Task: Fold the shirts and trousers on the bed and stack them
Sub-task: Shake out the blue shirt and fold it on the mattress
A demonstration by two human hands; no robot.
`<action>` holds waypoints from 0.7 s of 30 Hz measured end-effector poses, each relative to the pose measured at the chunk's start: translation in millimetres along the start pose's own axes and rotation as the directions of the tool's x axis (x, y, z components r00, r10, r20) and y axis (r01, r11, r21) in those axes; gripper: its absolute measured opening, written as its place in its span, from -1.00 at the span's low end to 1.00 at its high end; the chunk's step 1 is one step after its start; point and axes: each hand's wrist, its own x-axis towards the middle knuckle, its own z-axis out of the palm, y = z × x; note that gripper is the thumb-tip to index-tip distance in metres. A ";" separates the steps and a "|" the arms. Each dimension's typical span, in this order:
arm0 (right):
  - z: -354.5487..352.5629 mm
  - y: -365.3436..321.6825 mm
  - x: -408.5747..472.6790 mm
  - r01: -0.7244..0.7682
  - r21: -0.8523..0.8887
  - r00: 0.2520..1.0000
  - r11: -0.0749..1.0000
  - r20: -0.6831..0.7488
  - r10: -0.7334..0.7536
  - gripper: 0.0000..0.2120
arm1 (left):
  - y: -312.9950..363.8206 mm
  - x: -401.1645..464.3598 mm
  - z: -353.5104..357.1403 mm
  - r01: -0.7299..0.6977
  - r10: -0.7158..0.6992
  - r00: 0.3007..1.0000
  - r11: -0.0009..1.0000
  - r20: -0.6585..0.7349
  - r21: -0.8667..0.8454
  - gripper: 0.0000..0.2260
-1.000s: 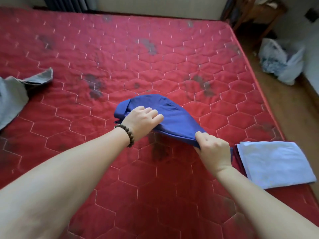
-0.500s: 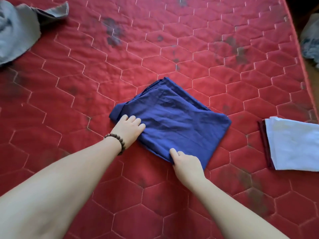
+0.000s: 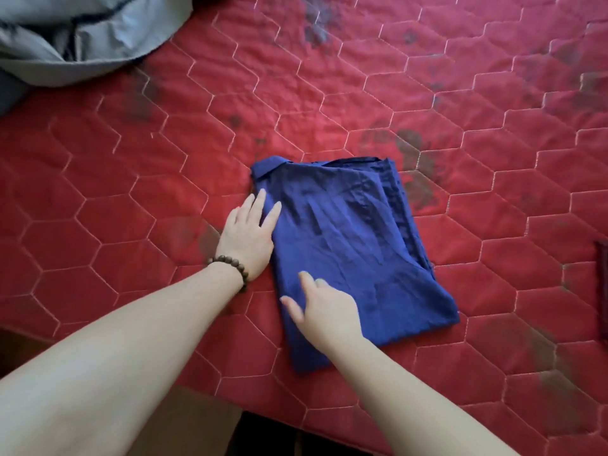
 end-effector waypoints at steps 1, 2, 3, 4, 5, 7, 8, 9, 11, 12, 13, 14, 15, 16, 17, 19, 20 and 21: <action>-6.8 10.7 4.7 -0.010 -0.017 0.997 1.000 -0.073 0.008 -0.45 | 6.1 -4.3 1.0 0.084 -0.086 0.996 0.990 -0.021 -0.111 -0.44; -13.2 24.8 11.2 -0.011 -0.041 0.990 0.999 -0.142 0.005 -0.47 | 12.1 -6.7 1.9 0.151 -0.158 0.987 0.962 -0.010 -0.229 -0.44; -18.6 41.2 18.4 -0.014 -0.065 0.975 0.998 -0.223 -0.001 -0.48 | 17.9 -6.5 1.9 0.198 -0.205 0.979 0.918 0.018 -0.345 -0.45; -24.5 58.2 27.2 -0.040 -0.083 0.956 0.996 -0.293 0.014 -0.47 | 23.5 -4.5 2.3 0.230 -0.235 0.971 0.861 0.046 -0.454 -0.46; -31.9 74.3 37.5 -0.091 -0.088 0.948 0.992 -0.311 0.060 -0.45 | 29.7 -0.9 2.7 0.259 -0.265 0.962 0.791 0.070 -0.554 -0.47; -43.9 102.8 56.9 -0.230 -0.077 0.943 0.970 -0.263 0.202 -0.39 | 39.8 8.7 4.6 0.320 -0.367 0.925 0.615 0.097 -0.720 -0.46; -46.4 114.7 64.9 -0.301 -0.074 0.932 0.951 -0.233 0.277 -0.36 | 42.8 13.6 5.9 0.353 -0.444 0.889 0.519 0.107 -0.779 -0.47; -48.3 123.8 71.3 -0.346 -0.069 0.922 0.936 -0.209 0.326 -0.34 | 43.6 18.6 7.1 0.381 -0.512 0.850 0.439 0.122 -0.814 -0.48; -50.8 132.7 80.7 -0.345 -0.014 0.928 0.938 -0.158 0.339 -0.33 | 41.1 26.4 9.6 0.416 -0.557 0.816 0.380 0.155 -0.826 -0.52; -52.6 133.5 83.3 -0.320 0.044 0.938 0.946 -0.128 0.323 -0.34 | 39.0 28.2 10.4 0.422 -0.546 0.822 0.390 0.163 -0.818 -0.53; -54.0 133.1 84.1 -0.300 0.087 0.947 0.950 -0.096 0.308 -0.35 | 37.5 29.6 10.2 0.414 -0.526 0.835 0.414 0.158 -0.811 -0.53; -54.0 132.4 82.9 -0.290 0.097 0.952 0.952 -0.071 0.298 -0.37 | 36.6 30.9 9.0 0.397 -0.500 0.853 0.438 0.148 -0.807 -0.53; -53.5 132.5 80.1 -0.293 0.083 0.952 0.953 -0.064 0.298 -0.38 | 36.6 32.8 7.0 0.374 -0.470 0.872 0.461 0.137 -0.805 -0.52; -52.4 133.9 76.0 -0.310 0.064 0.947 0.949 -0.072 0.314 -0.39 | 37.3 36.5 4.7 0.348 -0.437 0.891 0.486 0.122 -0.802 -0.52; -50.5 136.5 70.6 -0.342 0.056 0.934 0.938 -0.084 0.346 -0.38 | 38.7 41.9 2.1 0.321 -0.403 0.909 0.511 0.108 -0.797 -0.51; -45.1 141.5 57.3 -0.425 0.070 0.899 0.902 -0.080 0.430 -0.36 | 45.6 53.7 -4.3 0.280 -0.350 0.932 0.547 0.088 -0.789 -0.50; -43.1 143.4 50.9 -0.463 0.071 0.881 0.884 -0.069 0.467 -0.33 | 51.5 58.1 -6.8 0.277 -0.351 0.933 0.570 0.075 -0.773 -0.49; -41.8 145.6 45.1 -0.482 0.054 0.870 0.874 -0.087 0.485 -0.30 | 57.9 60.3 -8.3 0.289 -0.382 0.923 0.614 0.044 -0.735 -0.49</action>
